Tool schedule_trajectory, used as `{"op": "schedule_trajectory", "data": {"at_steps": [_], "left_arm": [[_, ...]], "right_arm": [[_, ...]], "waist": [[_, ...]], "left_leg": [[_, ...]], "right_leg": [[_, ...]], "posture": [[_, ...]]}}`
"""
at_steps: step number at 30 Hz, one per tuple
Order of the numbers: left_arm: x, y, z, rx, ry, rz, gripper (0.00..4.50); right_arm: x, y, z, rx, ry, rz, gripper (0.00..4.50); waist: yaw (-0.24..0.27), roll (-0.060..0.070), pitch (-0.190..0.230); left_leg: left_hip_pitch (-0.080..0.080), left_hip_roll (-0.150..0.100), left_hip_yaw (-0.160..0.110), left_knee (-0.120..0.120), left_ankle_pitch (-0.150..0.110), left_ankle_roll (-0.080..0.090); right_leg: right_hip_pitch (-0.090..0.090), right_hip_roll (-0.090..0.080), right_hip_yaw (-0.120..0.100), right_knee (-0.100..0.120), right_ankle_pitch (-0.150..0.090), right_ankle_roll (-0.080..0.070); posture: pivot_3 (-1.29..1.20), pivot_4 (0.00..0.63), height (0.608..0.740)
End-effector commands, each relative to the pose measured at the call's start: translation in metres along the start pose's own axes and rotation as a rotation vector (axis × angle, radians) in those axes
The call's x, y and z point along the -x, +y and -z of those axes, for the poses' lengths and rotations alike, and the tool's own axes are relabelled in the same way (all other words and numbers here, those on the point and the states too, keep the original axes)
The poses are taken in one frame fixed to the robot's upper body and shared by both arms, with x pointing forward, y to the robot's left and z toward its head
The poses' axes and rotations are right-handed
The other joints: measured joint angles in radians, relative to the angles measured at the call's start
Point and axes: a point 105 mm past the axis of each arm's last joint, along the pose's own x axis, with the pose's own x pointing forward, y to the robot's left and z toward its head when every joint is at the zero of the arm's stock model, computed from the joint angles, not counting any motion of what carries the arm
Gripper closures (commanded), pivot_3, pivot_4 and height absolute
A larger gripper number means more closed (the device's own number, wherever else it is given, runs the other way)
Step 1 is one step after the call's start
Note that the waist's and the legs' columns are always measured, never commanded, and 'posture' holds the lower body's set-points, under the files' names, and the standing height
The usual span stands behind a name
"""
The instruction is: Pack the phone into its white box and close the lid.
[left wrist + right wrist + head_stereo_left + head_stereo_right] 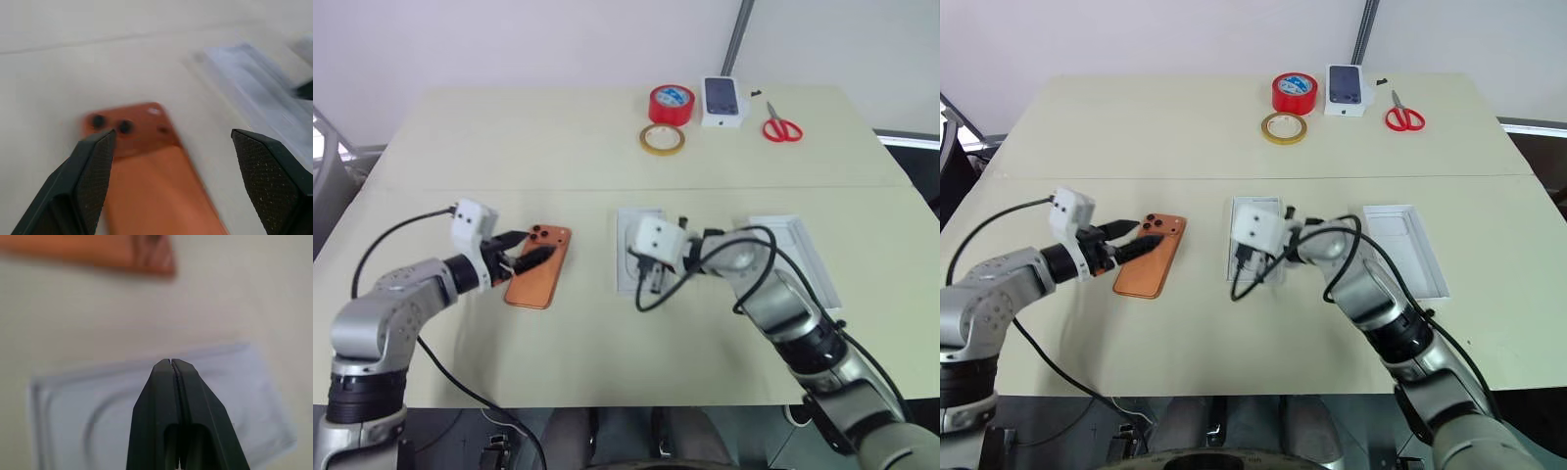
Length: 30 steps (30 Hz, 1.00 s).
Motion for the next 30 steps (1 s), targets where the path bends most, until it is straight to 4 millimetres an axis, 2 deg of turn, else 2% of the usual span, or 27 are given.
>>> {"op": "schedule_trajectory", "data": {"at_steps": [1, 3, 6, 13, 20, 30], "left_arm": [[0.008, 0.024, -0.001, 0.095, 0.009, -0.141, 0.01], [0.008, 0.032, 0.008, 0.146, 0.071, -0.199, 0.01], [0.008, 0.032, 0.023, 0.205, 0.187, -0.205, 0.01], [0.002, 0.0, 0.039, 0.295, 0.299, -0.06, 0.01], [0.004, -0.037, 0.064, 0.351, 0.425, 0.068, 0.01], [-0.005, -0.057, 0.061, 0.417, 0.384, 0.165, 0.01]], "right_arm": [[-0.012, 0.01, -0.019, -0.007, -0.046, -0.015, 4.5], [-0.023, 0.016, -0.019, -0.001, -0.028, -0.028, 4.5], [-0.04, 0.028, -0.015, 0.023, 0.024, -0.058, 4.5], [-0.067, 0.052, -0.005, 0.07, 0.091, -0.164, 4.5], [-0.077, 0.055, 0.0, 0.079, 0.108, -0.183, 4.5], [-0.072, 0.052, 0.002, 0.089, 0.099, -0.176, 4.5]], "waist": [[0.0, 0.0, 0.0], [-0.001, 0.0, 0.0], [0.001, 0.0, 0.0], [0.0, -0.001, -0.001], [-0.001, 0.0, -0.002], [0.007, 0.001, -0.005]], "left_leg": [[0.0, 0.0, 0.0, 0.0, 0.0, 0.0], [0.0, 0.0, 0.0, 0.0, 0.0, 0.0], [0.0, 0.0, 0.0, 0.001, 0.0, 0.0], [0.0, -0.001, 0.0, 0.002, 0.002, -0.004], [0.001, -0.001, 0.0, 0.002, 0.002, -0.005], [0.001, -0.001, 0.0, 0.002, 0.002, -0.005]], "right_leg": [[0.0, 0.0, 0.0, 0.0, 0.0, 0.0], [0.0, 0.0, 0.0, 0.0, 0.0, 0.0], [0.0, 0.0, 0.0, 0.001, 0.0, 0.0], [-0.001, 0.0, 0.0, 0.001, 0.0, 0.0], [0.001, -0.001, 0.0, 0.001, 0.0, 0.0], [0.002, -0.002, 0.0, 0.001, 0.0, 0.0]], "posture": [[0.0, 0.15, 0.74], [0.0, 0.15, 0.74], [0.0, 0.15, 0.74], [0.0, 0.15, 0.74], [0.0, 0.15, 0.74], [0.0, 0.15, 0.74]]}}
